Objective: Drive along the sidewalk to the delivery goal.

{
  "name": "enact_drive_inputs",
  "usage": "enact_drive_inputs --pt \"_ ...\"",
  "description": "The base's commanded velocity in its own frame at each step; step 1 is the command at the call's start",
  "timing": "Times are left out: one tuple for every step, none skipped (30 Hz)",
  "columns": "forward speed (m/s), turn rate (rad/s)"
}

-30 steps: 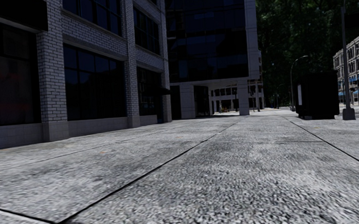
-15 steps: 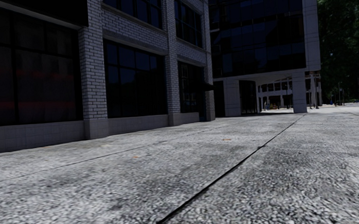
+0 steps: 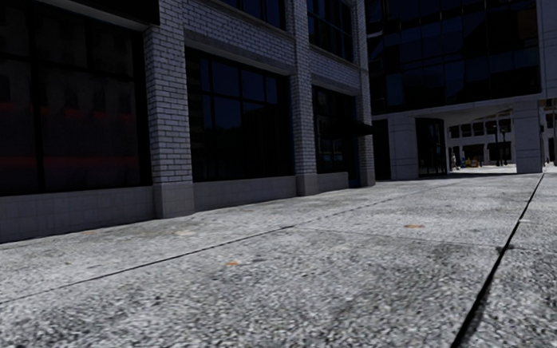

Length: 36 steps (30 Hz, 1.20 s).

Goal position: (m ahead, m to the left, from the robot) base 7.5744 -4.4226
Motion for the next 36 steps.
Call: enact_drive_inputs --pt "1.94 0.0" --pt "1.94 0.0" --pt "1.94 0.0" --pt "1.94 0.0" --pt "1.94 0.0" --pt "1.94 -0.31" --pt "1.94 -0.78" --pt "1.94 -0.99" --pt "1.94 -0.99" --pt "1.94 -1.01" --pt "1.94 -1.02" --pt "1.94 -1.03" --pt "1.94 -1.03" --pt "1.94 -1.03" --pt "1.94 -1.03" --pt "1.94 -1.03" --pt "1.94 -1.03" --pt "1.94 -1.03" --pt "1.94 -1.03" --pt "1.94 -1.03" --pt "1.94 -1.03" --pt "1.94 -1.03" --pt "1.94 -1.03" --pt "1.94 -0.97" --pt "1.94 -0.17" --pt "1.94 -0.17" --pt "1.94 -0.01" --pt "1.94 0.0" --pt "1.94 0.0" --pt "1.94 0.0" --pt "1.94 0.0" --pt "1.94 0.0" --pt "1.94 0.0" --pt "1.94 0.0" --pt "1.94 0.0" --pt "1.94 0.0"
